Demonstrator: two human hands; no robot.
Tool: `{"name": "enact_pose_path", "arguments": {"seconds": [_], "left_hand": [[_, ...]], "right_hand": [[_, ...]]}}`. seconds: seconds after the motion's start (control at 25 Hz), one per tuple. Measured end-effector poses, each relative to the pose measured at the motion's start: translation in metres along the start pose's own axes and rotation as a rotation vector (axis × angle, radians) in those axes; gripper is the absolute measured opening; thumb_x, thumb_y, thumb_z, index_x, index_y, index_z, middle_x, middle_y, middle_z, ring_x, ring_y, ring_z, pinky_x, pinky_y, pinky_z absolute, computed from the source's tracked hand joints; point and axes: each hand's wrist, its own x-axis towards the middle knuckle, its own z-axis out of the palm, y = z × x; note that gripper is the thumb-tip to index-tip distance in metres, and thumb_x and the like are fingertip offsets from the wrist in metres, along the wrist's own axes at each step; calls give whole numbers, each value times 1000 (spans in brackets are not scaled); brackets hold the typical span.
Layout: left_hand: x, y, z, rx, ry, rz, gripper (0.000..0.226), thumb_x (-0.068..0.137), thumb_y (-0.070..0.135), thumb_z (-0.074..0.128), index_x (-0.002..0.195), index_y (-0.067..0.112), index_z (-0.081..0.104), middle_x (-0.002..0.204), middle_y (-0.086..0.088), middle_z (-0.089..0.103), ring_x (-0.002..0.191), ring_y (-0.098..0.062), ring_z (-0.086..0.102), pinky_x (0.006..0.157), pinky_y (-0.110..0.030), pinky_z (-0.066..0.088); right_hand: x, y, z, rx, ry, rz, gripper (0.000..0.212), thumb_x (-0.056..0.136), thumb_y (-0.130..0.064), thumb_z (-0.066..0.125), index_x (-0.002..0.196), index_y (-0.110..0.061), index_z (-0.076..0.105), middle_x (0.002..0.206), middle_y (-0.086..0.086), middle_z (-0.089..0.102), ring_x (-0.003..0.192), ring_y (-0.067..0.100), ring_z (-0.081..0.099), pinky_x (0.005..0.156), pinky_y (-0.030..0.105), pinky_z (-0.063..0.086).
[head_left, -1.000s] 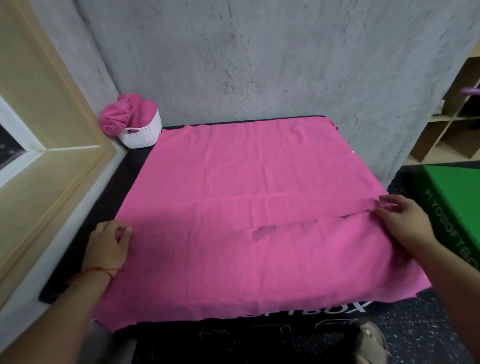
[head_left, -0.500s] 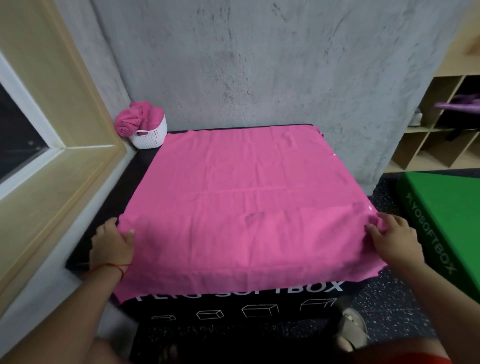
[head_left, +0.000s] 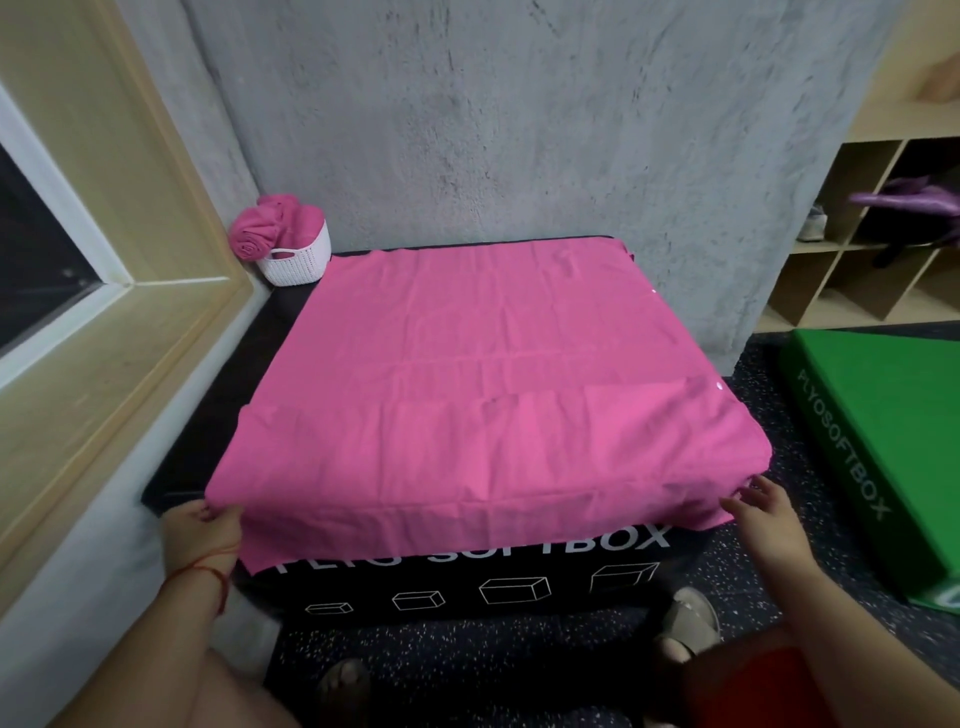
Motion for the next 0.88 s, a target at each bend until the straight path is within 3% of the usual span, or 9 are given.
{"name": "enact_pose_path", "arguments": {"seconds": [0.16,0.24,0.32,0.4,0.56,0.68,0.76,0.84,0.88], "left_hand": [[10,-17,-6,-35,-145,-235,18,80,16,77,74,0,71,67,-14,61,71,-23,54,68,-38,43],[12,-19,-4,24,-196,-286,14,82,12,78,76,1,70,69,-15,62,71,-25,56,70,-39,45],[9,-14,-3,55,-183,-296,23,71,16,82,71,3,64,68,-14,59,67,-25,52,69,-39,44],[8,-11,-3,62,-162,-281,28,60,25,78,71,6,61,69,-15,58,66,-25,50,68,-41,45],[11,-13,-4,97,-175,-311,19,80,14,82,87,8,65,89,-20,66,76,-30,56,73,-42,46],[10,-11,-1,-4,-220,-319,17,85,15,79,98,10,69,103,-18,71,95,-31,64,80,-41,44],[2,-4,-4,-78,-251,-360,15,92,15,73,105,13,68,106,-13,69,102,-29,62,84,-39,41],[0,0,-9,-128,-264,-373,17,88,20,75,100,10,69,97,-15,68,92,-29,61,79,-38,41],[2,-3,-12,-137,-268,-402,29,79,28,80,95,6,70,88,-16,68,83,-28,61,74,-38,43]], "right_hand": [[4,2,-7,2,25,53,74,95,-9,72,159,-21,39,154,5,53,136,31,56,116,58,44],[26,17,-10,-27,34,50,75,89,-13,76,156,-20,45,152,5,57,134,31,58,116,57,45],[51,37,-10,-54,35,36,75,77,-24,78,147,-23,54,143,6,64,126,30,63,112,57,49],[50,32,-4,-77,50,24,66,78,-24,78,141,-20,57,134,7,68,121,30,65,109,56,50],[12,2,4,-130,77,21,28,90,-11,74,116,-11,65,107,12,69,100,32,64,93,46,51],[9,2,4,-150,67,12,19,90,-16,74,107,-7,72,94,13,74,86,32,70,88,49,58],[7,4,2,-181,53,27,25,94,-25,72,113,-8,75,100,14,76,91,35,72,93,53,59],[4,8,0,-159,28,37,34,100,-31,66,122,-7,73,114,17,74,100,37,71,97,53,57],[3,10,-1,-136,23,36,35,101,-34,64,123,-7,73,116,17,74,102,38,70,98,55,57]]}}
